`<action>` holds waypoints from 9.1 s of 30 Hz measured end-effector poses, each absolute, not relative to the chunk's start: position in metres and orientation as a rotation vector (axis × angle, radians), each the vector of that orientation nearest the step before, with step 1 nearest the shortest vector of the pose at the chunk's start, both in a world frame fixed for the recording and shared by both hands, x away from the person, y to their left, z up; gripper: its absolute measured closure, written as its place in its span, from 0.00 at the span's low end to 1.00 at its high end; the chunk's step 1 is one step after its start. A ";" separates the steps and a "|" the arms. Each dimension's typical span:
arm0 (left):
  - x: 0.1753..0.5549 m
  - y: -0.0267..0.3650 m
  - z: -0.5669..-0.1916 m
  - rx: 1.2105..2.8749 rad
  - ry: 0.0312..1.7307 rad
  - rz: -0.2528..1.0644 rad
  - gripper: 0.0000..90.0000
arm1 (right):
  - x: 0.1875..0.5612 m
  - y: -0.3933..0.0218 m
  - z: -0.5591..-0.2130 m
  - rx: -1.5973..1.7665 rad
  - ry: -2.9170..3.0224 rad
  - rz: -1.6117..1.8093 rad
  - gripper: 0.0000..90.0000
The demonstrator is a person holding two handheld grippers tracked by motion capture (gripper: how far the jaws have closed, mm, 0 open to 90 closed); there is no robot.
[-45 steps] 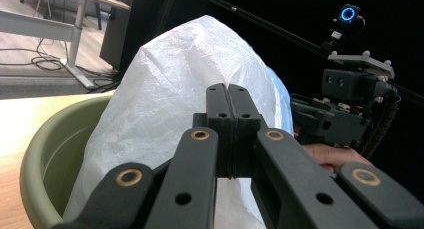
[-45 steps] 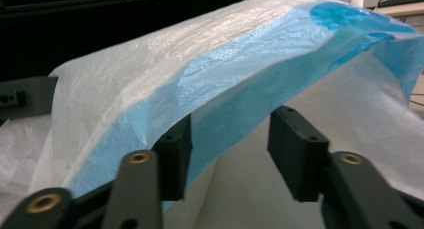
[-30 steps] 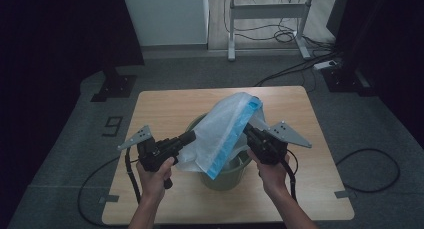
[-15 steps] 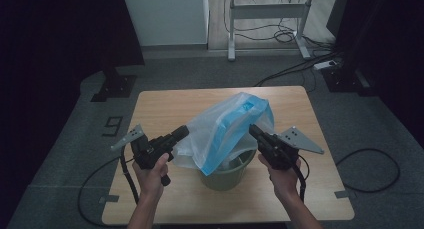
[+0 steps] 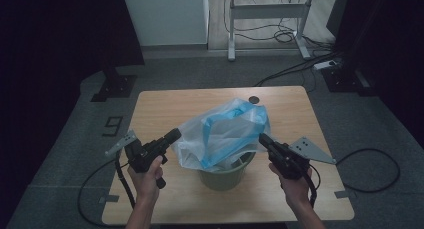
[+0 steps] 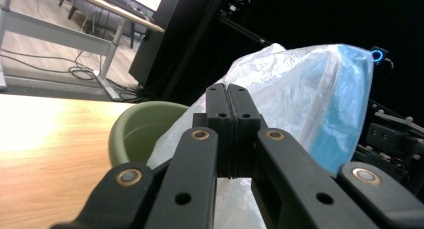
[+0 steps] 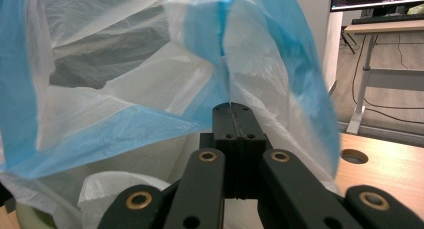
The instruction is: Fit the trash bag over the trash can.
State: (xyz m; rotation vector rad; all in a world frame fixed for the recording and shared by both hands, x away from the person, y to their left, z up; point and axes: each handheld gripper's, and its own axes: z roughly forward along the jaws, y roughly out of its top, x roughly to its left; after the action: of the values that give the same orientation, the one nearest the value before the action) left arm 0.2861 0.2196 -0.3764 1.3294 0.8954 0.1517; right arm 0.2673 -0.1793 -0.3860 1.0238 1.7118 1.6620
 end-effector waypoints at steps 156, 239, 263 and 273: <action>0.253 0.239 -0.406 1.448 0.903 0.094 0.99 | 0.228 -0.209 -0.425 1.008 1.868 1.740 0.99; 0.296 0.209 -0.369 1.502 0.885 0.214 0.99 | 0.282 -0.217 -0.376 1.074 1.865 1.525 0.99; 0.353 0.230 -0.407 1.526 1.094 0.166 0.99 | 0.360 -0.208 -0.416 1.238 1.900 1.474 0.99; 0.362 0.227 -0.418 1.547 1.115 0.174 0.99 | 0.376 -0.207 -0.435 1.274 1.942 1.493 0.99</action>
State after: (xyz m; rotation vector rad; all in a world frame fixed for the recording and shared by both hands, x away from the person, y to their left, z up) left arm 0.3618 0.2270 -0.4181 1.5469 1.1148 0.1745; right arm 0.3764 -0.2068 -0.4351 1.2742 1.9416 1.4926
